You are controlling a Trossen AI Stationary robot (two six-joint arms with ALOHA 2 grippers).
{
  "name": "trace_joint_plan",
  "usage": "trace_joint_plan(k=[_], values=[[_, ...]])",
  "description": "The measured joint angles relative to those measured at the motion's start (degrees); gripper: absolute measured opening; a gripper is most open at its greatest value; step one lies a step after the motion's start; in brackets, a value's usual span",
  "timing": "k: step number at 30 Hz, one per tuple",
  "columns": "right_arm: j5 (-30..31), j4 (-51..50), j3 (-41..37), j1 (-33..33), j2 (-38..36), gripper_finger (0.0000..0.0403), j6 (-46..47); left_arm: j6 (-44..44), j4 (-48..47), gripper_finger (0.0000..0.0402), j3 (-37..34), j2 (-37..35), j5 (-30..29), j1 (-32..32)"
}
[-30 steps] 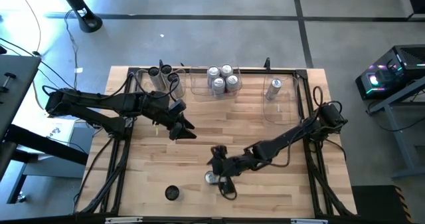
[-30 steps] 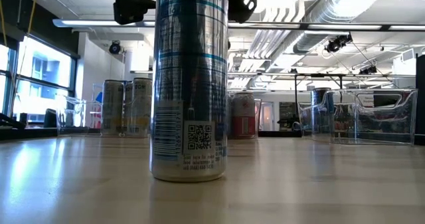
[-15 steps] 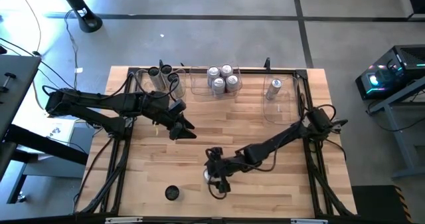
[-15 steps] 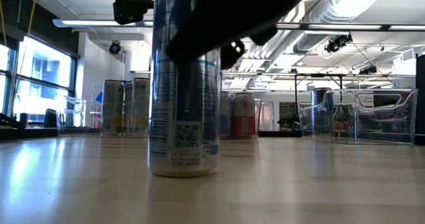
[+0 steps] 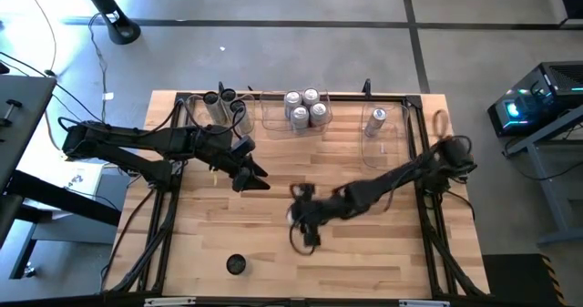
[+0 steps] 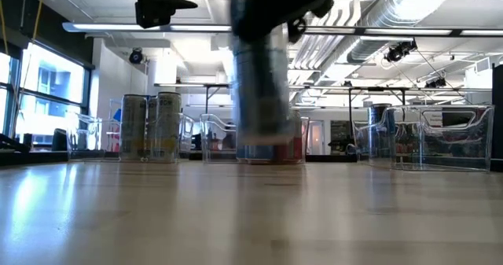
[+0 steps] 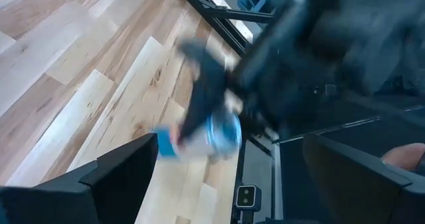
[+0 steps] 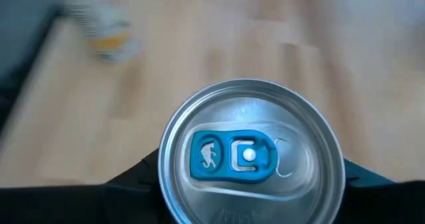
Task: Sort soda cans
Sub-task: Put the blue soda can into the top right transparent bin
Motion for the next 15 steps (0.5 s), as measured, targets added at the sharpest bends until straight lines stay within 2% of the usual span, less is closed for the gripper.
trace_joint_plan(k=[3,7,12,15], values=[[5.4,-9.5,0.0,-2.5,-7.1,0.0203,1.1,0.4,2.5,0.0369,0.0,0.0,0.4,0.4],[16.6,-22.6,0.0,-5.0,-17.2,0.0203,7.8,2.1,7.9,0.0369,0.0,0.0,0.4,1.3],[28.9,-45.8,0.0,-6.0,-25.6,0.0203,28.7,3.5,12.5,0.0369,0.0,0.0,0.5,3.1],[33.4,-58.3,0.0,-6.0,-27.9,0.0203,42.9,4.5,14.1,0.0369,0.0,0.0,0.5,4.0]])
